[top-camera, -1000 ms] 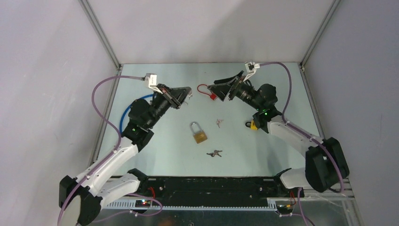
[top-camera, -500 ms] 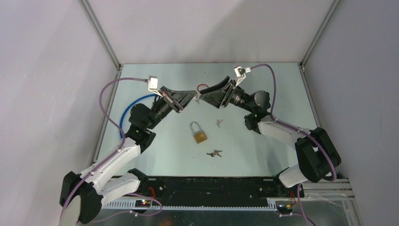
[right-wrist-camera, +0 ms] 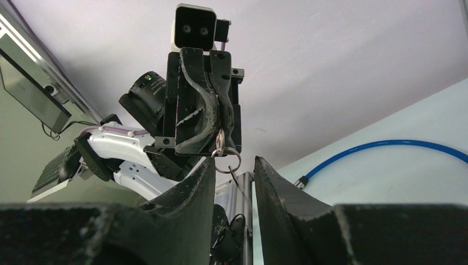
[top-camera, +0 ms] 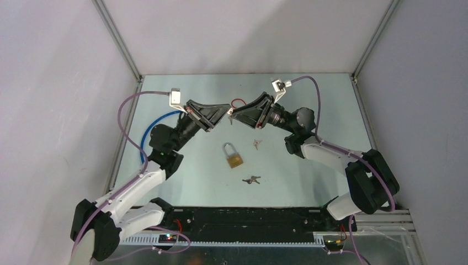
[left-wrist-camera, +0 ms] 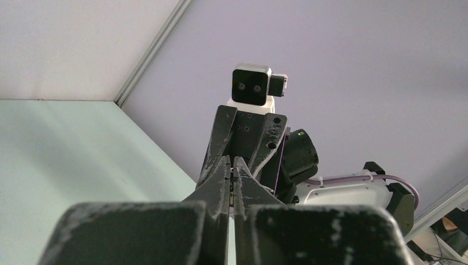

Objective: Unlock with the key

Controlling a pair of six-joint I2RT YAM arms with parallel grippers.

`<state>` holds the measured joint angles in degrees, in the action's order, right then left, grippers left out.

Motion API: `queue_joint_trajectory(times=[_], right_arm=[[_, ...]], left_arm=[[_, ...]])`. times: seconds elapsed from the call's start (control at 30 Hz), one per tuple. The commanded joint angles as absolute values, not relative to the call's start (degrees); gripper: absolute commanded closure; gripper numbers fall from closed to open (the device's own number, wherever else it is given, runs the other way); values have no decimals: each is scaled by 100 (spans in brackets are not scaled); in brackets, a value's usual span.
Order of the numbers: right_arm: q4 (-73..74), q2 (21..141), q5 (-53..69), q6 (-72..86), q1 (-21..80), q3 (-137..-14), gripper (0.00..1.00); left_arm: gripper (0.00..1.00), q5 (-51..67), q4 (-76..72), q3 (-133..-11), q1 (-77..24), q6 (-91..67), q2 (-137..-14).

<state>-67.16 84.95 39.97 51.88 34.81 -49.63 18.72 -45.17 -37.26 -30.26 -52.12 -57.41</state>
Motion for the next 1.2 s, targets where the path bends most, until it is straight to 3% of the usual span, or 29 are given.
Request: queue_joint_trajectory(times=[0.0,0.87,1.17], right_arm=[[-6977,8448,3971,5086,3558,-5080,65],[-7158,8227,3979,5143,3571,-5009,72],[-7063,8211,4007,5177,3515,-5009,59]], left_arm=[[100,1969,-4892,-3683,-3078,-5325,-5786],[100,2027,-4939,-3577,-3164,-5362,-5924],[100,2010,-4939,-3573,-3164,-5269,-5727]])
